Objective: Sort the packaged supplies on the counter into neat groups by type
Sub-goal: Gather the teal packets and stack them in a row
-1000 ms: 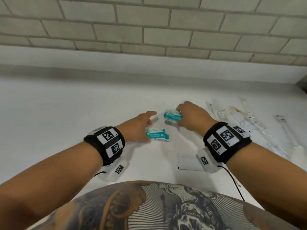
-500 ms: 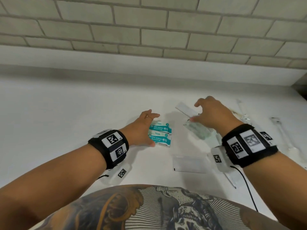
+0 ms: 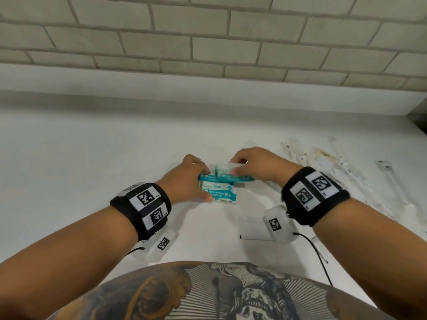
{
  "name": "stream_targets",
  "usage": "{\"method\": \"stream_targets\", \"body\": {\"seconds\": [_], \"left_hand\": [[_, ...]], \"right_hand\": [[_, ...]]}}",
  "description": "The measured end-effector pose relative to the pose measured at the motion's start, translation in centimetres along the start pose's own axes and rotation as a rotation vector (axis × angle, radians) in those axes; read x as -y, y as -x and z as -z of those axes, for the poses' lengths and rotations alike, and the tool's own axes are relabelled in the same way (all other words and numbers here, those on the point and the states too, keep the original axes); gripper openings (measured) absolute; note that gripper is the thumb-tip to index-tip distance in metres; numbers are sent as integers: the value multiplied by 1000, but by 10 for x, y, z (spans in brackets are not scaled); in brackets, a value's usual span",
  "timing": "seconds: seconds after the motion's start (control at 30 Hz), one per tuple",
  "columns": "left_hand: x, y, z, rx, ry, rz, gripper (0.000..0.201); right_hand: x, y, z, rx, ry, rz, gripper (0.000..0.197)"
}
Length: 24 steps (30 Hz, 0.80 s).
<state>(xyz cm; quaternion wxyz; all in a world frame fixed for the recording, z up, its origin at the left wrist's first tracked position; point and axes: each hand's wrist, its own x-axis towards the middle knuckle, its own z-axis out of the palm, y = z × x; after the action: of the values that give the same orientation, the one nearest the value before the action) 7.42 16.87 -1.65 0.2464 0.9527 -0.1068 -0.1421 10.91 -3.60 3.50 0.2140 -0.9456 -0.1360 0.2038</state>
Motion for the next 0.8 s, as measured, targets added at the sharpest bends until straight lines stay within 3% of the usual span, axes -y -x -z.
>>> {"method": "stream_targets", "body": {"seconds": [0.1, 0.2, 0.33, 0.47, 0.6, 0.7, 0.77, 0.8], "left_hand": [[-1, 1, 1, 7, 11, 9, 70], [-1, 1, -1, 11, 16, 7, 70], [-1, 1, 1, 14, 17, 20, 68], [-3, 3, 3, 5, -11, 26, 72], [-8, -2, 10, -3, -67, -15, 86], [-14, -14, 13, 81, -144, -61, 99], [-20, -22, 12, 158, -190, -69, 105], [-22, -25, 11, 193, -210, -70, 108]], "right_hand": [[-3, -21, -10, 61, -64, -72, 33], [-3, -37, 0, -27, -164, -102, 21], [7, -57, 8, -121, 22, -38, 19], [12, -68, -1, 44, 229, -12, 32], [7, -50, 25, -79, 221, 34, 36], [-7, -24, 50, -181, 209, -30, 28], [-18, -6, 56, -143, 286, -136, 30], [-25, 2, 53, -83, 347, -196, 42]]}}
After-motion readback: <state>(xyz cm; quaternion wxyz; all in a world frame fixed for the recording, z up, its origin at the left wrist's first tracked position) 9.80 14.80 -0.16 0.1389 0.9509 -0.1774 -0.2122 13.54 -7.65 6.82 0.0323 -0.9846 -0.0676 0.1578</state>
